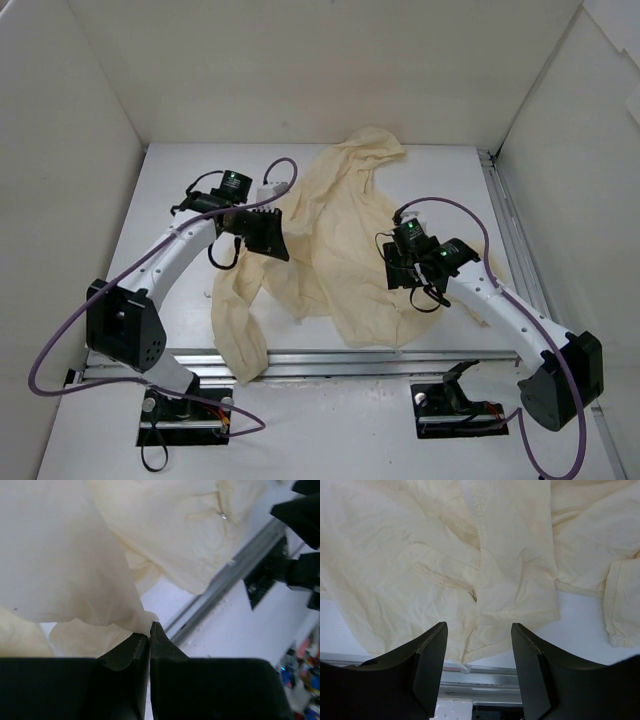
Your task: Zip up the jacket
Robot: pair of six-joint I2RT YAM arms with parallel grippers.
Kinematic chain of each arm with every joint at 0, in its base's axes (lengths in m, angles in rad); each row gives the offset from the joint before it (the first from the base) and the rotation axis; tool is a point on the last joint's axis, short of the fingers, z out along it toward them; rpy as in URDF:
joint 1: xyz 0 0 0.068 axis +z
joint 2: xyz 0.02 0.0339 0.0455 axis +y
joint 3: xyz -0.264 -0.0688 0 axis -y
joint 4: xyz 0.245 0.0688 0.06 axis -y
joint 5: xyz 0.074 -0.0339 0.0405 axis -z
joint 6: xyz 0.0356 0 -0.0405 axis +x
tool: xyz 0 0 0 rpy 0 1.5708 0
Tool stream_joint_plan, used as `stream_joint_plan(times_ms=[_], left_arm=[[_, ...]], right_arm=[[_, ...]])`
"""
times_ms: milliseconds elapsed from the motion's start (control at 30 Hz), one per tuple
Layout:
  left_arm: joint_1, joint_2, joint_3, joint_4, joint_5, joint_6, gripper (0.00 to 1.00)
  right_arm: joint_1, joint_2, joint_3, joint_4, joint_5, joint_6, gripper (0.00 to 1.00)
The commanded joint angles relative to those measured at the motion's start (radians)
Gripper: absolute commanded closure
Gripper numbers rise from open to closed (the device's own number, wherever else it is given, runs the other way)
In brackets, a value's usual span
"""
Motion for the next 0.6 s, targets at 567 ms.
stream_joint_plan(times_ms=[567], left_arm=[[0.003, 0.312, -0.267, 0.572, 0.364, -0.182, 0.94]], right_arm=[[0.007, -0.020, 0.022, 0.030, -0.017, -0.030, 0.47]])
